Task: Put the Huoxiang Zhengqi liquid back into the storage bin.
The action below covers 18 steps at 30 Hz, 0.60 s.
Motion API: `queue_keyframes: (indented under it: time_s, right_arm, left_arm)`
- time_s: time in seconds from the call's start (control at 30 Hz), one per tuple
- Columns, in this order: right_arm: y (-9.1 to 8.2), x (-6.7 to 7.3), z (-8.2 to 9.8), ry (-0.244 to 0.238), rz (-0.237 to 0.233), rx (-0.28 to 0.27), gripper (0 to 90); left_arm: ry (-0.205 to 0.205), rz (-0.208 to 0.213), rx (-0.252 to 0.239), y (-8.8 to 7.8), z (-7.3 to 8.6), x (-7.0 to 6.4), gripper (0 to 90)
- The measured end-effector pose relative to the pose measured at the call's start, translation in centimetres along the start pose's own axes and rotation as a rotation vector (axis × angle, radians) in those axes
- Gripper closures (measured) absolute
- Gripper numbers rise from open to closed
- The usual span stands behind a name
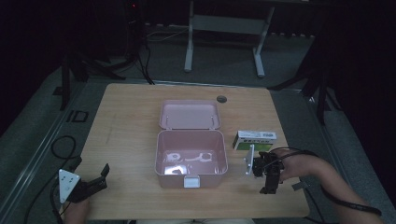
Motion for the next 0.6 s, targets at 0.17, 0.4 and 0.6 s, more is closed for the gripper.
queue_keyframes:
  time_s: [0.17,0.4,0.6]
  right_arm:
    - [-1.1,-0.4,-0.1,-0.01,0.05,-0.018,14.1]
    - [-2.2,-1.8,0.6,-0.006,0.065,0.02,19.3]
    - [-3.5,-3.2,0.7,0.004,0.078,0.002,21.5]
  left_arm:
    - [-0.005,0.001,-0.003,0.0,0.0,0.0,1.1]
    - [-0.005,0.003,-0.003,0.0,0.0,0.0,1.0]
    - [-0.002,0.004,-0.001,0.0,0.0,0.0,1.1]
Point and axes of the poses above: each handheld gripper's, and its own axes: y roughly forward along the jaws, z roughly out of its underside, x roughly to its left, the point moved 5 cm from there along y, roughly forward along the jaws, and after that the axes turned 7 degrees about -x, right-handed, at the moved point
